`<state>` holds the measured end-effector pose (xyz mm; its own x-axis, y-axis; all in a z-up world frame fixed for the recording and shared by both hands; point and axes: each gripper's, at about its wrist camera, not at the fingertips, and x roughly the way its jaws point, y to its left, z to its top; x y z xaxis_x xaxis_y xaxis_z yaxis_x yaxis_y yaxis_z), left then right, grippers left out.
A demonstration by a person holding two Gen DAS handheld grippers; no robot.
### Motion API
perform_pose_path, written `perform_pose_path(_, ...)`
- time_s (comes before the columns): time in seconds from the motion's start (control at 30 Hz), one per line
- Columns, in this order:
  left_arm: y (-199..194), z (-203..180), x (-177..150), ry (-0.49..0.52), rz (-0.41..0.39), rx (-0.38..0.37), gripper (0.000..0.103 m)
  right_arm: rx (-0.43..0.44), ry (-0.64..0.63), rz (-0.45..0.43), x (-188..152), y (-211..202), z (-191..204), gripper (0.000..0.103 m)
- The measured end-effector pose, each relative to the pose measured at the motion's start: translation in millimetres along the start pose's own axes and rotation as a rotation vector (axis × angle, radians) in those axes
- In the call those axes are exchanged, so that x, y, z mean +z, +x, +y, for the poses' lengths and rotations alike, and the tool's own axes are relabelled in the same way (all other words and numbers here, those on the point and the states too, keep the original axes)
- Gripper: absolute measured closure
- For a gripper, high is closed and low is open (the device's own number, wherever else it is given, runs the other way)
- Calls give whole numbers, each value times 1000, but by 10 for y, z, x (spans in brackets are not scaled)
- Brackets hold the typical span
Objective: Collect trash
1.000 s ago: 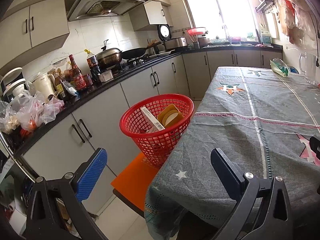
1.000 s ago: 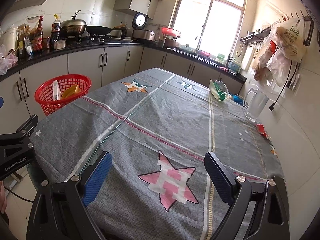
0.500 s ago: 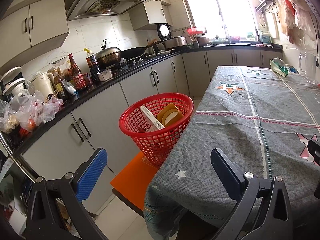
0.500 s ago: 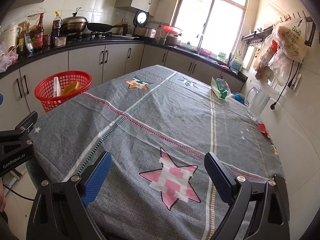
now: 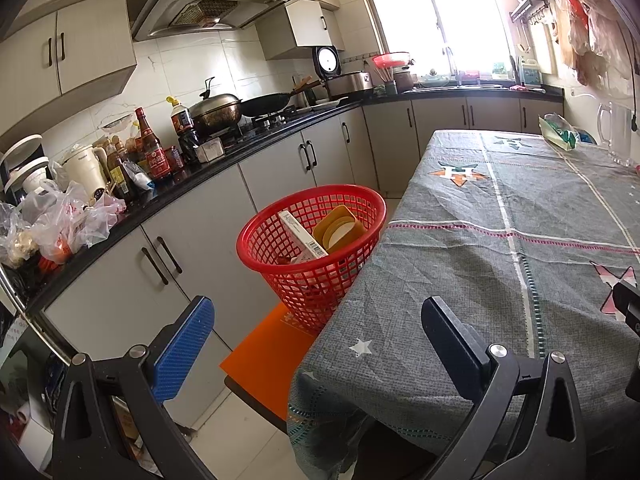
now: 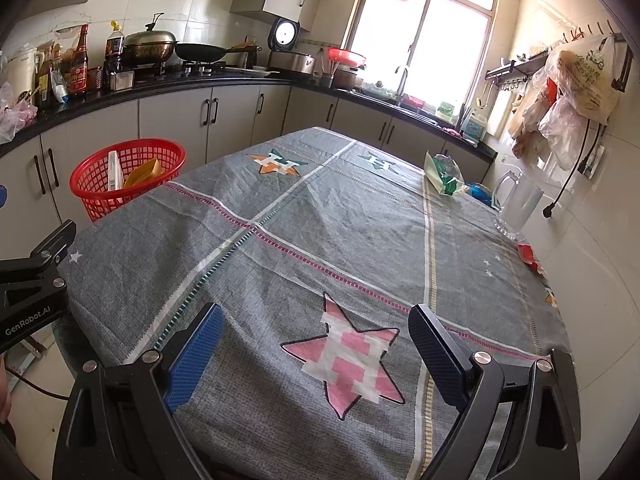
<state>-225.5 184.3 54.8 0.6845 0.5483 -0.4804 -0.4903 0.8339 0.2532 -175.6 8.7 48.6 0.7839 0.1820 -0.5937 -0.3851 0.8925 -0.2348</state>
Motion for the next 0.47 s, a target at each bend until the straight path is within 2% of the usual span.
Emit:
perform_pose_path(0.3,91,-179,55,33,-2,-18,0,19,18,33,-34,130,-42,7)
perform_pose_path(0.4,124,-312,180,38,-5,-50,0,15,70,43,-26,205,-217,7)
perform_pose_path(0.47,151,-472,278,50,3,-109,0,3,114,62,-12,280,-409,7)
